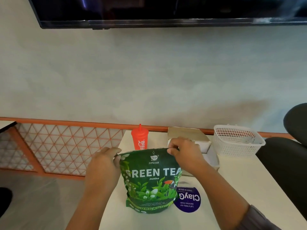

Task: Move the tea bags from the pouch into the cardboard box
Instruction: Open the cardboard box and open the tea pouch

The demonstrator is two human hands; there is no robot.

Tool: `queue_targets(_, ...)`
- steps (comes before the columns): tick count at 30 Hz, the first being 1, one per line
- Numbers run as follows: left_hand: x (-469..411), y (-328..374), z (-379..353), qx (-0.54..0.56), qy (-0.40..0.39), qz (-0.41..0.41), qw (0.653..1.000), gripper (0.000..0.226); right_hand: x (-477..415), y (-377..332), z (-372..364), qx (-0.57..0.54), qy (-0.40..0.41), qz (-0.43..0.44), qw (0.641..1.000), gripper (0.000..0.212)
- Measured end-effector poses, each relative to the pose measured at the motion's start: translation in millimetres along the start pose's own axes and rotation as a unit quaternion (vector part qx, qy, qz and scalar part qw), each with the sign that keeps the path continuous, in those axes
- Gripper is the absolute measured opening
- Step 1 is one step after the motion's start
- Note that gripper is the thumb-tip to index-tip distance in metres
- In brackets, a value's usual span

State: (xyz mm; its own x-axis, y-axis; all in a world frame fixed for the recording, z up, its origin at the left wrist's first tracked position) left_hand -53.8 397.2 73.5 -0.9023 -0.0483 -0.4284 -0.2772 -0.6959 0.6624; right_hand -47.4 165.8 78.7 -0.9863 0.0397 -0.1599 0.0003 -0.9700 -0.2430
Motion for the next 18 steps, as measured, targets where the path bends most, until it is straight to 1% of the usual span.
queue_targets(2, 3.4, -0.9, 1.3, 0.005, 0.012, -0.008, 1.0, 0.029, 8.6, 3.3, 2.0, -0.041, -0.002, -0.017, 0.999, 0.015)
queue_targets(4, 9.1, 1.6, 0.7, 0.02, 0.013, -0.014, 1.0, 0.038, 17.4, 5.6, 1.7, -0.107, -0.014, -0.035, 0.994, 0.017)
queue_targets(7, 21.8, 8.1, -7.0, 0.063, -0.016, -0.016, 0.998, 0.043, 33.0, 11.8, -0.3, -0.188, -0.024, -0.063, 0.98, 0.021)
queue_targets(9, 33.6, 13.8, -16.9, 0.091, -0.06, -0.022, 0.994, 0.044, 44.7, 16.6, -0.8, -0.264, -0.033, -0.078, 0.961, 0.02)
queue_targets(12, 58.2, 27.1, -35.6, 0.138, -0.159, -0.035, 0.977, 0.052, 60.9, 20.1, -1.1, -0.354, -0.06, -0.082, 0.93, 0.02)
queue_targets(14, 75.2, 37.8, -46.6, 0.167, -0.219, -0.044, 0.96, 0.062, 70.1, 19.1, -3.2, -0.414, -0.082, -0.073, 0.904, 0.023)
queue_targets(16, 89.9, 46.6, -56.3, 0.179, -0.267, -0.045, 0.946, 0.074, 79.8, 17.0, -5.9, -0.479, -0.103, -0.07, 0.869, 0.028)
queue_targets(17, 95.6, 50.0, -60.4, 0.181, -0.284, -0.042, 0.941, 0.081, 84.7, 15.1, -6.9, -0.499, -0.112, -0.062, 0.857, 0.031)
queue_targets(18, 100.3, 52.3, -64.1, 0.183, -0.296, -0.039, 0.937, 0.088, 89.8, 12.6, -7.5, -0.506, -0.117, -0.05, 0.853, 0.033)
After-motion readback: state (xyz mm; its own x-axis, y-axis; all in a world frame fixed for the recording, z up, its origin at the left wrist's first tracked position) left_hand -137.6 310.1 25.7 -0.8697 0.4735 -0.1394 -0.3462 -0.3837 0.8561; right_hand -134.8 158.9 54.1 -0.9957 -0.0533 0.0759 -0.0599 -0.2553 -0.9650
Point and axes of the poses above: each hand's wrist, its own x-axis away from the middle knuckle, its own z-axis out of the back of the hand, y = z × x, the point moved 5 cm from there along -x, towards the middle knuckle, and after that the axes turned 15 degrees about x, right-handed, at the moved point
